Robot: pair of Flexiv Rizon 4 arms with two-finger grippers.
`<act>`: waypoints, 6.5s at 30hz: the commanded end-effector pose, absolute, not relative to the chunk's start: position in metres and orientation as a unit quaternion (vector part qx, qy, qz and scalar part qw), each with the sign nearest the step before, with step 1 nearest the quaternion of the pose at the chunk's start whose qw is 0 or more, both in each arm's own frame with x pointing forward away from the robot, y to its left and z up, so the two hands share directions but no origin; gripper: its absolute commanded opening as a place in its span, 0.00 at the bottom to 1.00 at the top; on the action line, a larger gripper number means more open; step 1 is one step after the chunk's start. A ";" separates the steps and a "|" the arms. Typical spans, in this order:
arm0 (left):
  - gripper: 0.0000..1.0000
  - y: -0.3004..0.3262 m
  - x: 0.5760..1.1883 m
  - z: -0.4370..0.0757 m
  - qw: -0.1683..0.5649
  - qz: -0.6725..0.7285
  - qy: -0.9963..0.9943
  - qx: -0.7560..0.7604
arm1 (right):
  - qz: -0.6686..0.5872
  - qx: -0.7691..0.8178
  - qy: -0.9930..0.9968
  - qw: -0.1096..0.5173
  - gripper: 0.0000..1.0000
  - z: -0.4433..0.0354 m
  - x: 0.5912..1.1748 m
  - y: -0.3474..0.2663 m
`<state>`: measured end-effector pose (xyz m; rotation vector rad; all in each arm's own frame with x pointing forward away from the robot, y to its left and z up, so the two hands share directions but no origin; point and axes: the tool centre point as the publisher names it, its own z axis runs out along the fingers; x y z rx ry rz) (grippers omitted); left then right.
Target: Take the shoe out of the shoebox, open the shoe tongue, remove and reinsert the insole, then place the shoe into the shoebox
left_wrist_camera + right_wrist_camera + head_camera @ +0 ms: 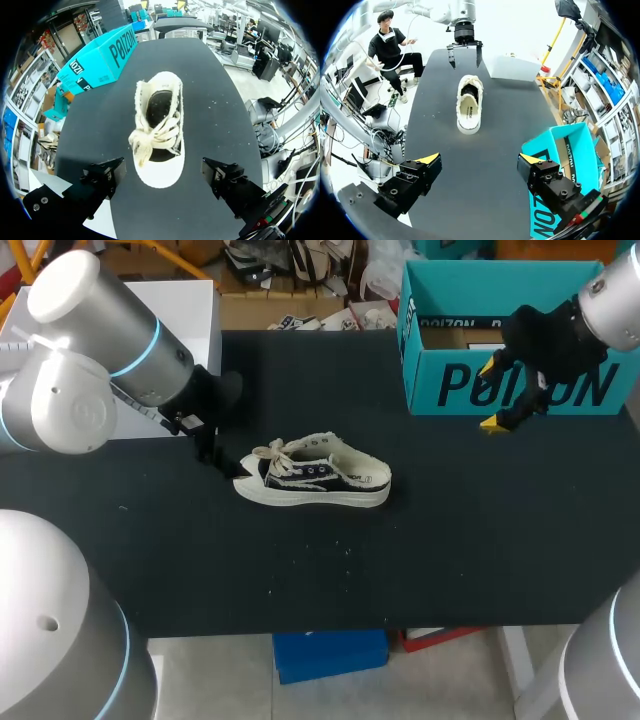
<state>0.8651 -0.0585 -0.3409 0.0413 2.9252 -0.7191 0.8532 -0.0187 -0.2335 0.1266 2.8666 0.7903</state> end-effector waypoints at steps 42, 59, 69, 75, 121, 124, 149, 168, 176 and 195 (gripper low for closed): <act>1.00 -0.058 0.865 -0.342 0.066 -0.240 0.968 0.015 | 0.418 -0.012 0.906 0.063 1.00 -0.367 0.849 0.128; 1.00 -0.058 0.865 -0.342 0.066 -0.240 0.968 0.015 | 0.448 0.016 0.892 0.057 1.00 -0.396 0.864 0.143; 1.00 -0.058 0.865 -0.342 0.066 -0.240 0.968 0.015 | 0.455 0.021 0.889 0.053 1.00 -0.404 0.870 0.147; 1.00 -0.058 0.865 -0.342 0.066 -0.240 0.968 0.015 | 0.467 0.027 0.882 0.051 1.00 -0.410 0.871 0.149; 1.00 -0.058 0.865 -0.342 0.066 -0.240 0.968 0.015 | 0.469 0.046 0.881 0.042 0.00 -0.442 0.872 0.152; 1.00 -0.068 0.864 -0.337 0.061 -0.227 0.972 0.005 | 0.469 0.046 0.881 0.042 0.00 -0.442 0.872 0.152; 1.00 -0.101 0.863 -0.321 0.032 -0.180 0.971 -0.155 | 0.469 0.046 0.881 0.042 0.00 -0.442 0.872 0.152; 1.00 -0.124 0.891 -0.304 -0.072 -0.220 0.829 -0.509 | 0.469 0.046 0.881 0.042 0.00 -0.442 0.872 0.152; 1.00 -0.124 0.891 -0.304 -0.072 -0.220 0.829 -0.509 | 0.469 0.046 0.881 0.042 0.00 -0.442 0.872 0.152; 1.00 -0.141 0.890 -0.298 -0.128 -0.059 0.830 -0.539 | 0.469 0.046 0.881 0.042 0.00 -0.442 0.872 0.152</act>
